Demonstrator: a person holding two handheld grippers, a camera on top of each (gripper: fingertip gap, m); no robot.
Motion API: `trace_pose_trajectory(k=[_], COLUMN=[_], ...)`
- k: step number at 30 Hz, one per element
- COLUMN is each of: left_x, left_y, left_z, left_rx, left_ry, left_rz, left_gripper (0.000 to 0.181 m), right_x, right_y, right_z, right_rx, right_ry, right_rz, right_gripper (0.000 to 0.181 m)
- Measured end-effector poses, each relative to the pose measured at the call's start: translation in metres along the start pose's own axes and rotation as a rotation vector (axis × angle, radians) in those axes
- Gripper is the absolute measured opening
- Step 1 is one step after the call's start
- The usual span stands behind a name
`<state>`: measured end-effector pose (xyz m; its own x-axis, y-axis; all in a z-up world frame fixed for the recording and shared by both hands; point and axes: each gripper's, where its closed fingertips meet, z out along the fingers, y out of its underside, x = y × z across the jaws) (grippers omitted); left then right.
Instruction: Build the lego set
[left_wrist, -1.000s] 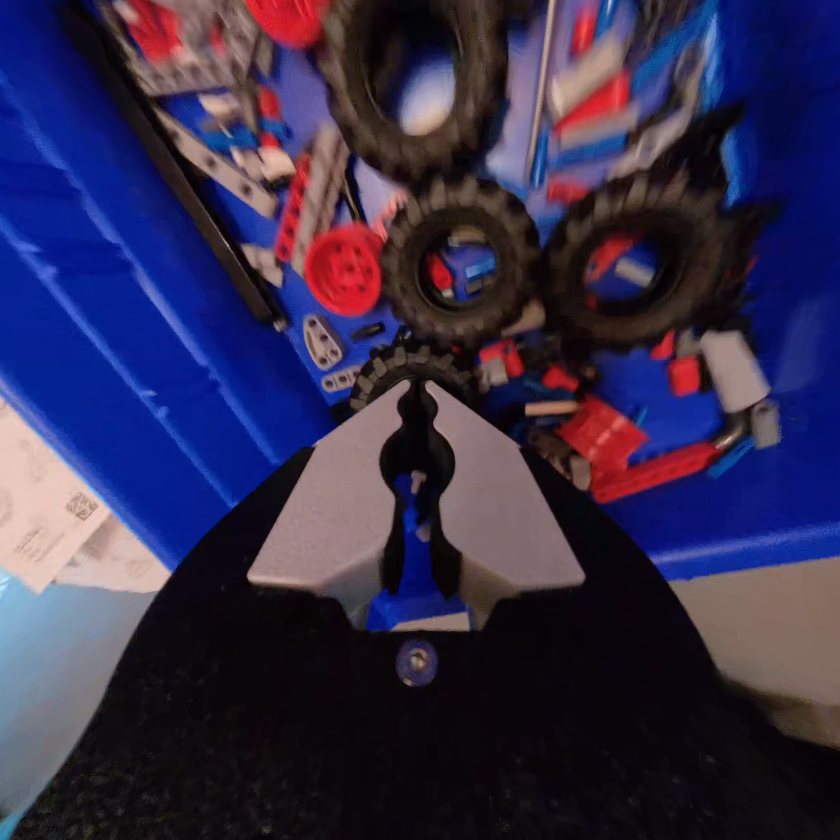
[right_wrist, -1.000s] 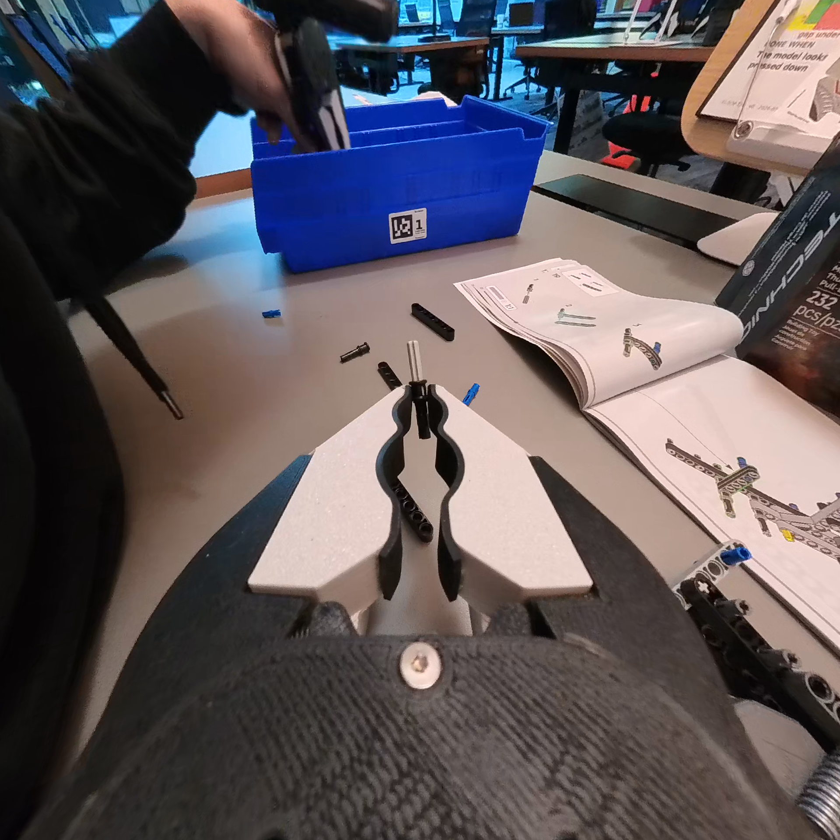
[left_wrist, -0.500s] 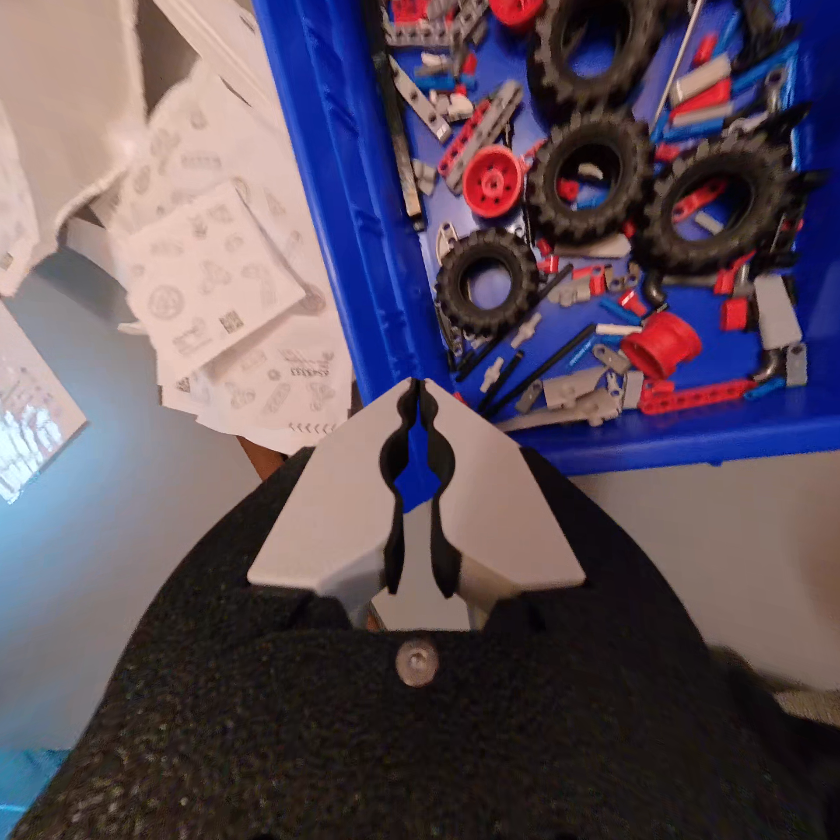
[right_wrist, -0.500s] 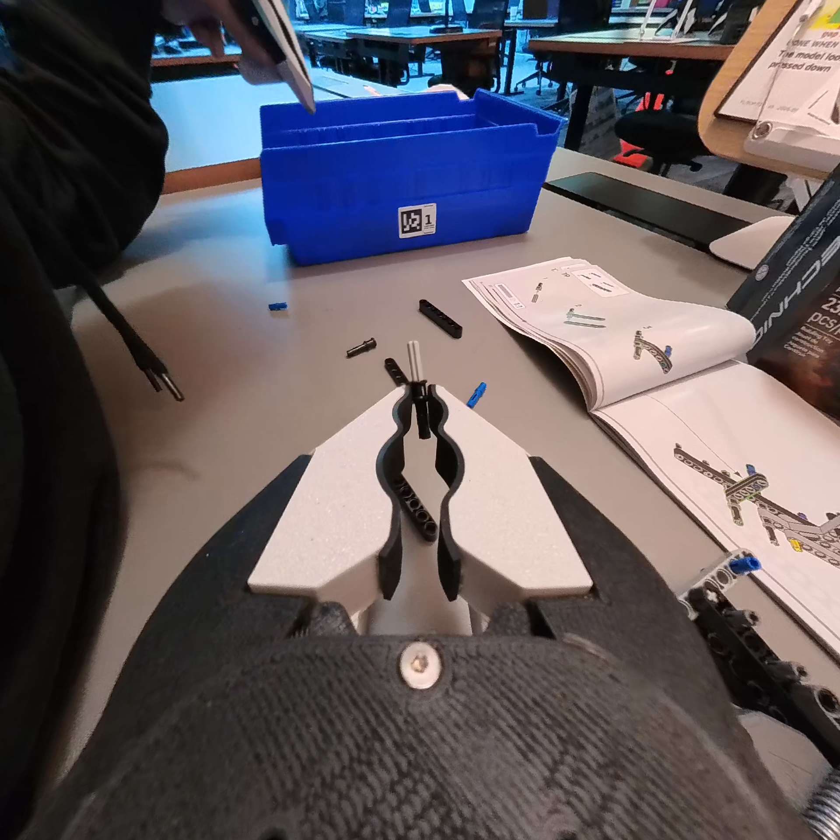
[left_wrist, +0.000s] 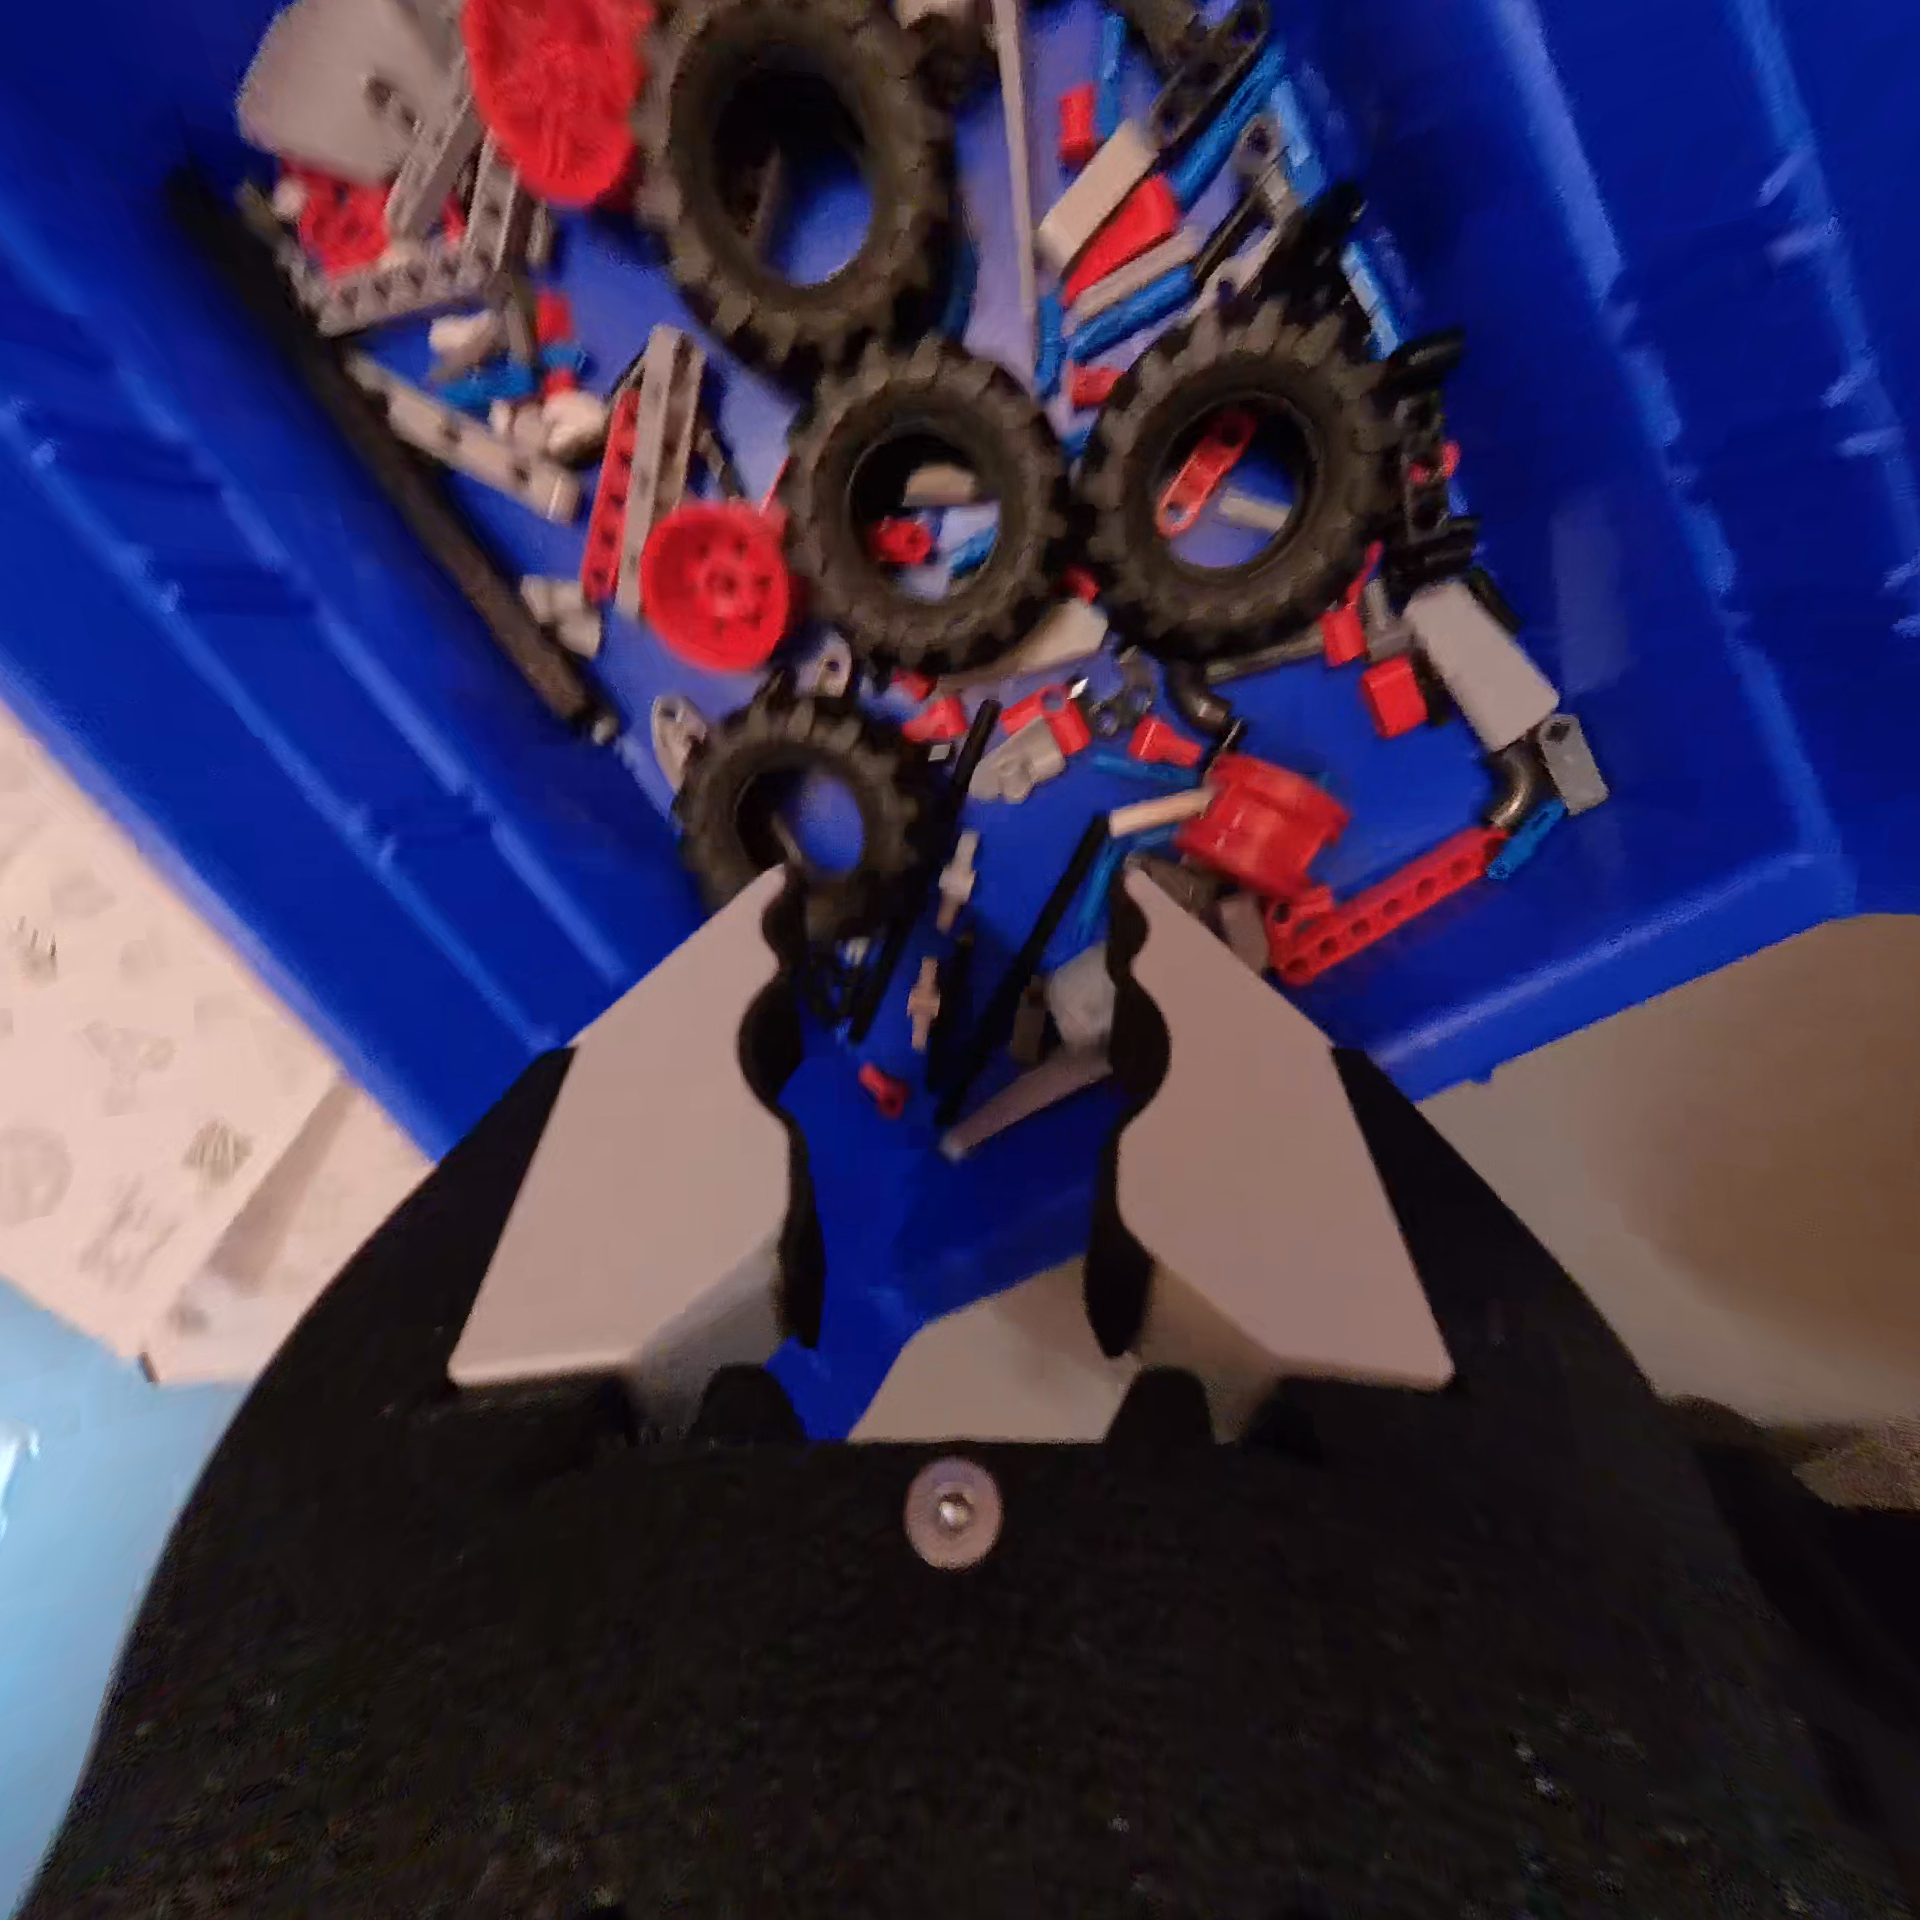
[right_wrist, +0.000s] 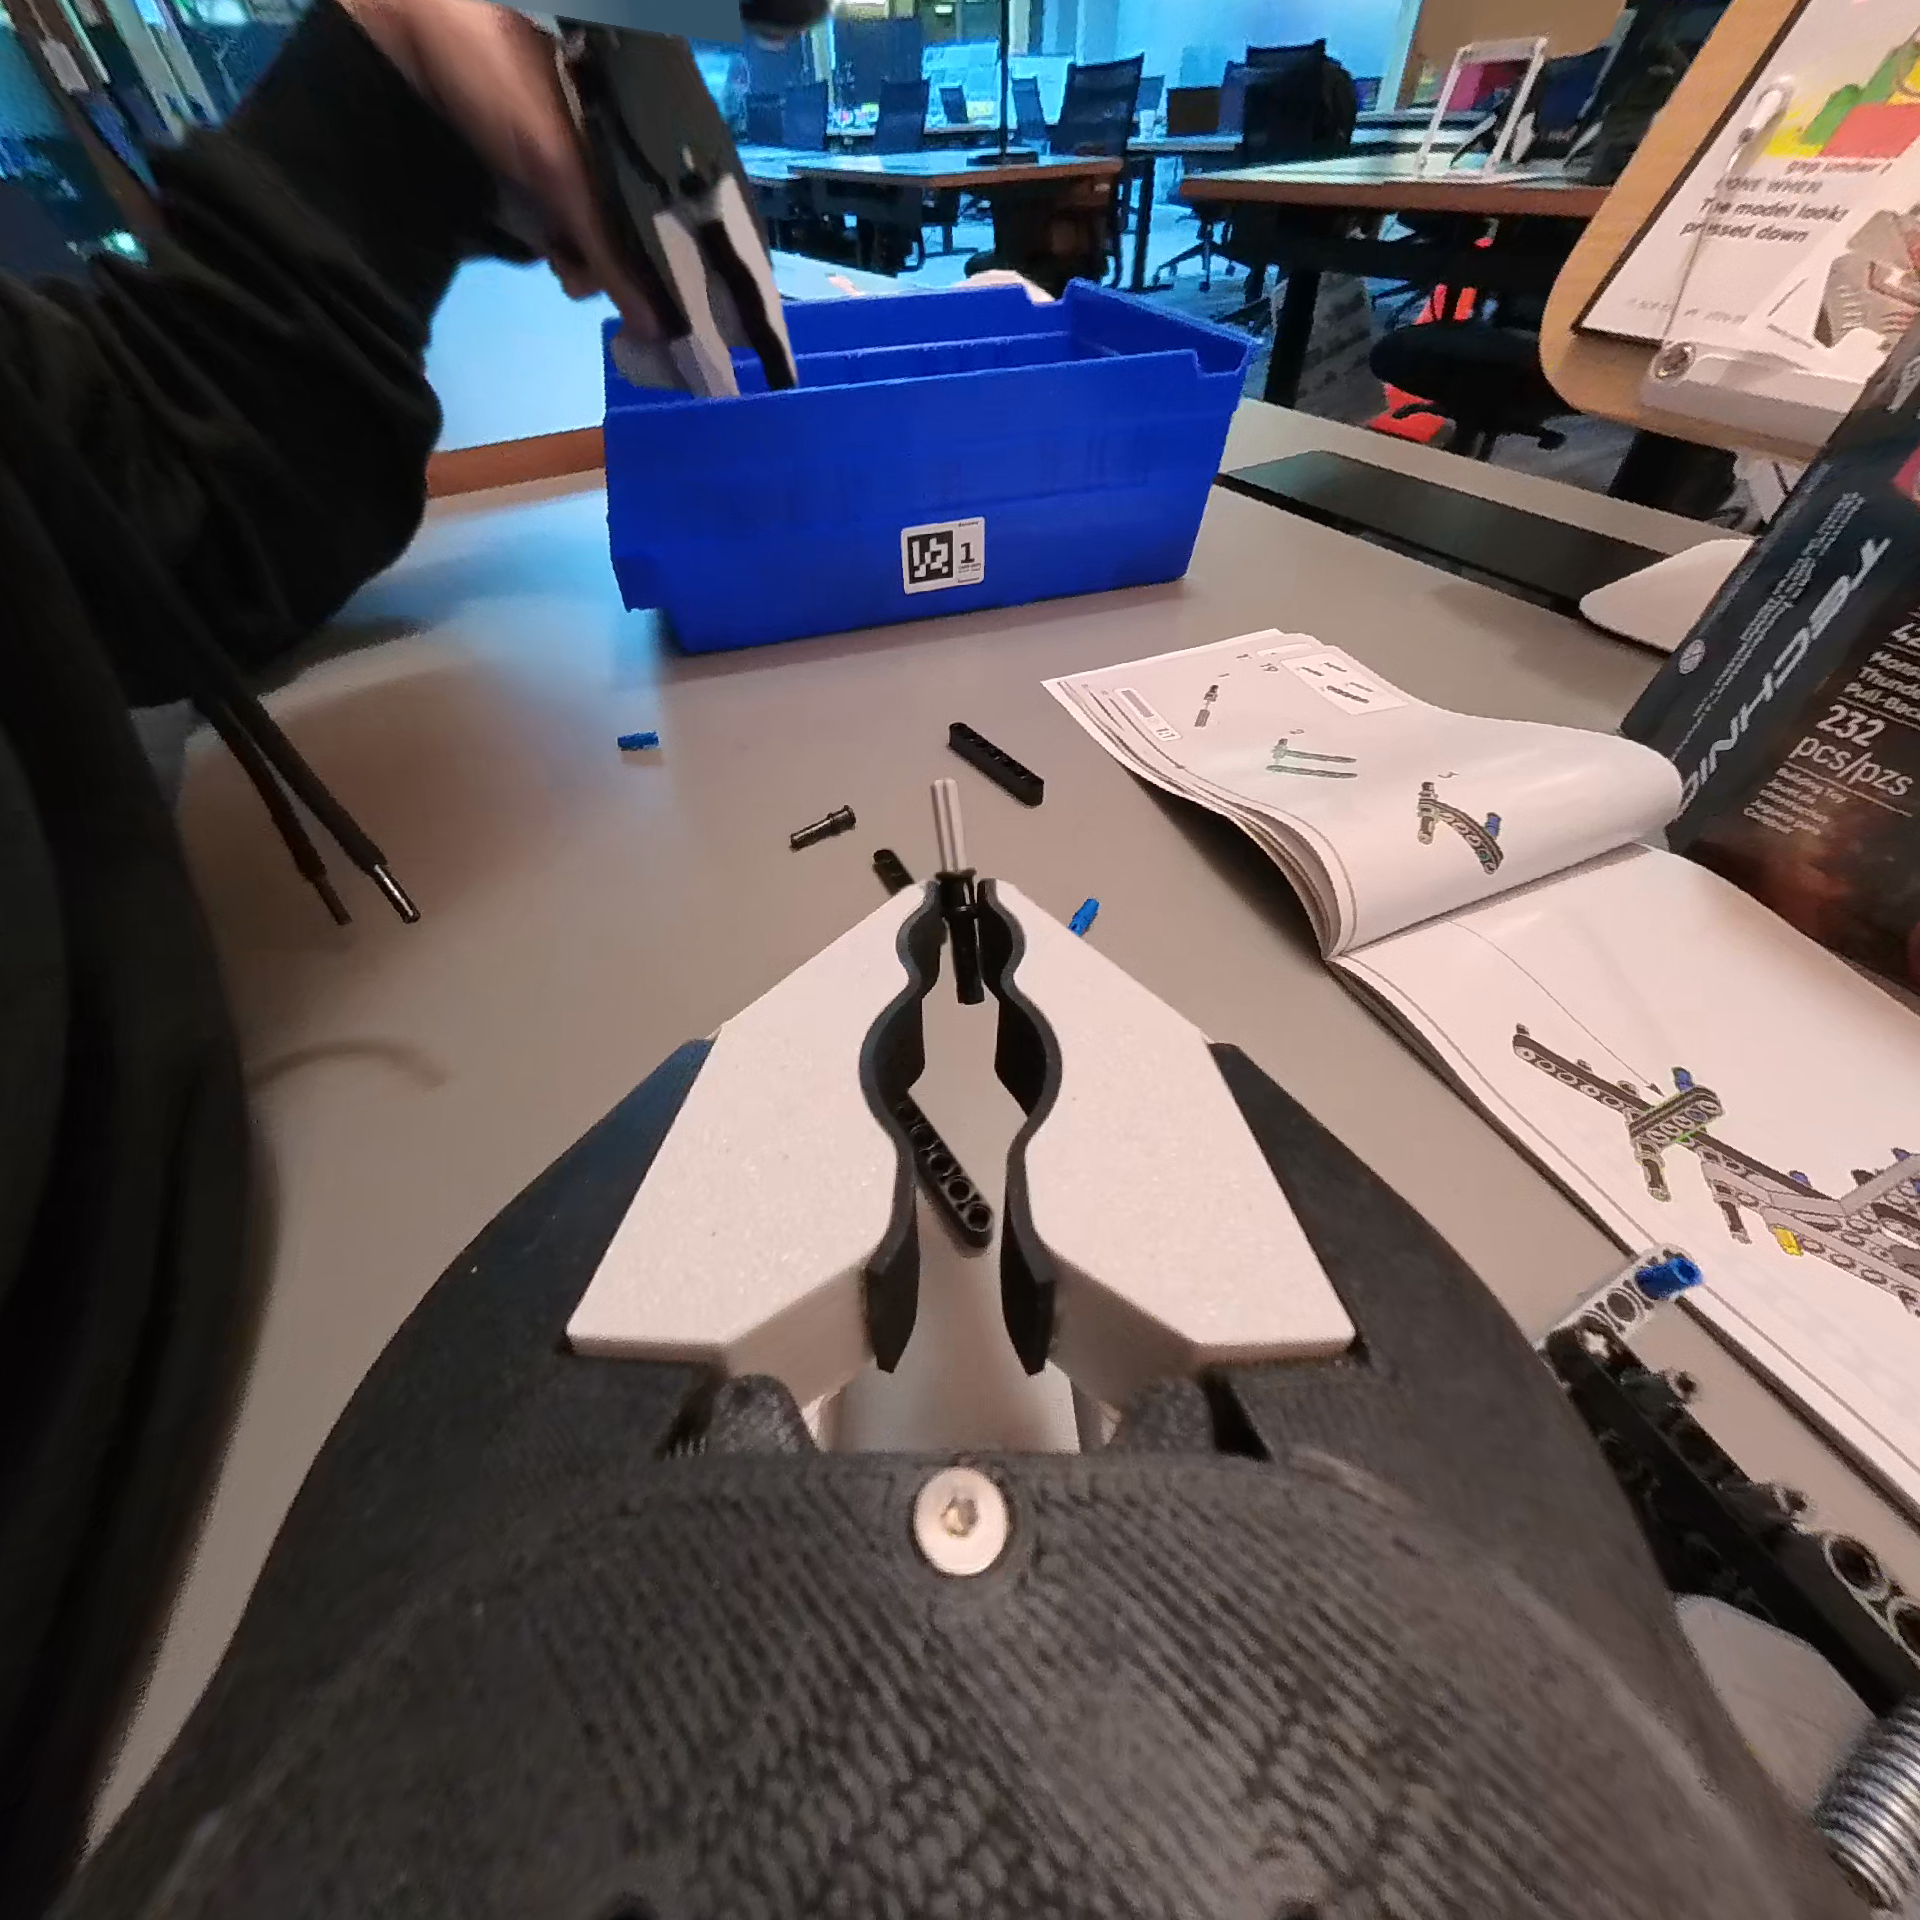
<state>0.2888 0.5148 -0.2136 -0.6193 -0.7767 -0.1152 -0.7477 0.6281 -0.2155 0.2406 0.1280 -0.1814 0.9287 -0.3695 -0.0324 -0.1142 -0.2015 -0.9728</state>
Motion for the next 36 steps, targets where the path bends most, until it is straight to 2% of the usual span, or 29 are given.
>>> trace_pose_trajectory(k=[1,7,9,10,11,12,13,15,16,19,24,26,30,34,36], left_x=[0.003,0.028,0.037,0.04,0.04,0.037,0.035,0.016,0.007,0.008,0.003,-0.009,-0.02,-0.036,-0.042], left_y=[-0.01,-0.079,-0.099,-0.101,-0.096,-0.089,-0.089,-0.082,-0.076,-0.066,-0.06,-0.055,-0.042,-0.025,-0.028], left_z=[0.006,0.028,0.027,0.029,0.035,0.041,0.042,0.041,0.041,0.037,0.017,0.007,-0.004,-0.015,-0.021], left_rx=[0.025,0.195,0.296,0.308,0.274,0.229,0.227,0.187,0.165,0.133,0.128,0.125,0.096,0.047,0.084], left_ry=[0.014,0.073,0.112,0.132,0.141,0.137,0.142,0.06,0.015,0.035,-0.019,-0.097,-0.16,-0.267,-0.294], left_rz=[0.019,0.08,0.098,0.103,0.101,0.089,0.055,-0.009,-0.021,-0.047,-0.083,-0.099,-0.142,-0.169,-0.175], left_gripper=[0.06,0.075,0.08,0.074,0.075,0.087,0.081,0.069,0.071,0.08,0.072,0.071,0.069,0.061,0.057], right_x=[0.002,0.006,0.006,0.005,0.005,0.005,0.006,0.006,0.006,0.006,0.003,0.002,0.004,0.004,0.003], right_y=[-0.001,-0.003,-0.002,-0.002,-0.002,-0.002,-0.002,-0.003,-0.003,-0.003,0.0,0.0,-0.001,-0.002,-0.001], right_z=[-0.001,-0.003,-0.002,-0.002,-0.002,-0.002,-0.002,-0.003,-0.003,-0.003,0.0,0.0,-0.002,-0.002,-0.002], right_rx=[0.008,0.027,0.021,0.018,0.016,0.017,0.019,0.026,0.028,0.025,0.003,0.0,0.013,0.018,0.013], right_ry=[0.003,0.006,0.007,0.004,0.003,0.002,0.002,-0.001,-0.001,-0.008,-0.018,-0.021,-0.02,-0.019,-0.022], right_rz=[0.011,0.051,0.046,0.043,0.043,0.046,0.051,0.059,0.06,0.061,0.048,0.047,0.063,0.062,0.057], right_gripper=[0.004,0.004,0.004,0.004,0.004,0.004,0.004,0.004,0.004,0.004,0.004,0.004,0.004,0.004,0.004])
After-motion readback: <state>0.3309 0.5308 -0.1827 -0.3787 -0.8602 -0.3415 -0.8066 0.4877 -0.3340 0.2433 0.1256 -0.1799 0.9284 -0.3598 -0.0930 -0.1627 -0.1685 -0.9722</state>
